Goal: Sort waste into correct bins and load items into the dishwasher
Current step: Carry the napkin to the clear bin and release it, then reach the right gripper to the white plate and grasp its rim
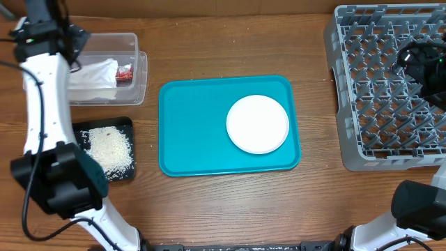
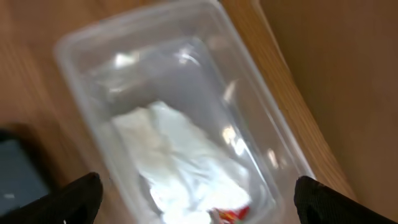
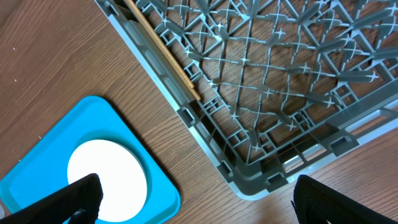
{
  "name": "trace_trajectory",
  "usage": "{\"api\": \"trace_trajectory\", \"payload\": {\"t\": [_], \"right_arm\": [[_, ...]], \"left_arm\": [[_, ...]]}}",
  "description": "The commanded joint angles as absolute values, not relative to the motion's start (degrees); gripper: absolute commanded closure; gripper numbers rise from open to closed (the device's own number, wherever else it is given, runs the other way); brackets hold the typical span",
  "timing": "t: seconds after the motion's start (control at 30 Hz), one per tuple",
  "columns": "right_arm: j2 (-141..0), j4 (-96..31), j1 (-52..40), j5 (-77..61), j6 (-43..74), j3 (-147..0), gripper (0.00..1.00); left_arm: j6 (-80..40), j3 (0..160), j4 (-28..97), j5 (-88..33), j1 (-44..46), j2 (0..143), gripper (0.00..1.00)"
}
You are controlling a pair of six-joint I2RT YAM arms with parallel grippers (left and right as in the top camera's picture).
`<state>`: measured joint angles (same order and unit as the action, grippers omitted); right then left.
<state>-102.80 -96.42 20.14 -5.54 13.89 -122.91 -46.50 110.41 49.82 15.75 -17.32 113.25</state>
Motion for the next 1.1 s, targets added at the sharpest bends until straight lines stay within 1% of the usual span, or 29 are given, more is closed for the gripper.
{"api": "trace_trajectory", "payload": {"t": [0.0, 0.33, 0.47, 0.73, 0.87, 1.0, 1.07], "right_arm": [[-102.2, -96.1, 20.0, -5.2, 14.2, -123.0, 0.00], [-102.2, -96.1, 20.0, -5.2, 14.2, -123.0, 0.00], [-102.2, -96.1, 20.0, -5.1, 14.2, -123.0, 0.00], [-102.2, -93.8, 20.0, -6.6, 15.1, -123.1, 0.00], [-102.2, -95.6, 20.0, -13.3, 15.1, -123.1, 0.00], [-102.2, -95.7, 19.6, -28.0, 12.2, -123.0, 0.00], [-102.2, -96.4, 17.8, -31.8, 9.7, -122.5, 0.00]], "left_arm": [[-46.3, 111.2, 52.3, 18.0, -21.4, 110.0, 0.00], [-46.3, 111.2, 61.4, 18.0, -28.2, 110.1, 0.00], [-46.3, 111.2, 64.1, 18.0, -28.5, 110.1, 0.00], [-46.3, 111.2, 64.1, 18.0, -28.5, 110.1, 0.00], [-46.3, 111.2, 64.1, 18.0, -28.5, 110.1, 0.00], [-46.3, 111.2, 64.1, 18.0, -28.5, 110.1, 0.00], [-46.3, 111.2, 64.1, 18.0, -28.4, 110.1, 0.00]]}}
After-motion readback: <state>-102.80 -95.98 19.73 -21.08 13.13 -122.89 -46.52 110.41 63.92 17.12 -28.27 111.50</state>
